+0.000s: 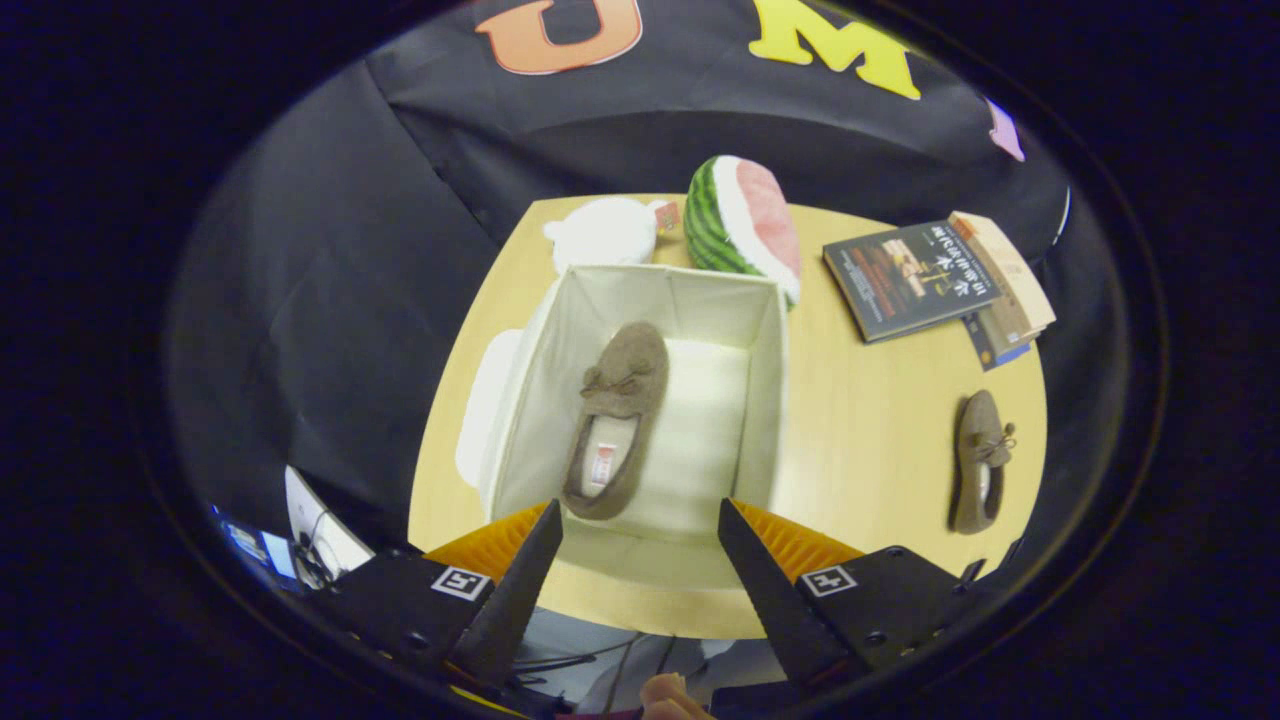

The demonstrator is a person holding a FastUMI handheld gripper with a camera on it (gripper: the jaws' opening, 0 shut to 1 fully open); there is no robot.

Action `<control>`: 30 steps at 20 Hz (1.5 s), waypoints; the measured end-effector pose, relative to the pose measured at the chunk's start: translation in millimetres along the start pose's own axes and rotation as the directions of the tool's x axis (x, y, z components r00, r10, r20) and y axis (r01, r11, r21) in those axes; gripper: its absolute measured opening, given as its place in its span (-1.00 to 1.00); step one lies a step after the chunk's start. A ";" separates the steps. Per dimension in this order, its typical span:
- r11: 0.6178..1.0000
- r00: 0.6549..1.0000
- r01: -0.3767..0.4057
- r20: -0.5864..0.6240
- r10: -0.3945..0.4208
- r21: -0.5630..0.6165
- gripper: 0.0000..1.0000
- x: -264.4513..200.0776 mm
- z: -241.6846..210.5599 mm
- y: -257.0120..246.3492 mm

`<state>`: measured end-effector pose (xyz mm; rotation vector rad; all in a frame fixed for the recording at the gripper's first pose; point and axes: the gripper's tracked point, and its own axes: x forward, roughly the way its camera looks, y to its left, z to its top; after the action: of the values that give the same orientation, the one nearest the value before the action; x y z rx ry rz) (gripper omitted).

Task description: Open the storage box then place both shoes into the box .Put the left shoe in first, then the right shoe, with the right side of both shoes facing outward in a uniform manner.

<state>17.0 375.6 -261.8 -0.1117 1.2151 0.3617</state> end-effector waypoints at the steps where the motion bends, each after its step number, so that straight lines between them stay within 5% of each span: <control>1: 1.000 1.000 -0.006 0.009 0.006 -0.004 0.93 -10.0 -3.3 -15.6; 12: 0.996 0.999 0.038 0.011 -0.039 0.083 0.93 -17.5 -64.2 -269.0; 18: 0.980 0.984 0.175 -0.030 -0.173 0.095 0.93 7.8 -94.3 -415.7; 26: 0.959 0.960 0.271 -0.099 -0.263 0.085 0.95 72.9 -88.5 -501.2; 30: 0.958 0.958 0.273 -0.115 -0.262 0.087 0.08 94.8 -85.7 -503.7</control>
<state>135.3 -100.0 -434.3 -0.2063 1.2987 0.0568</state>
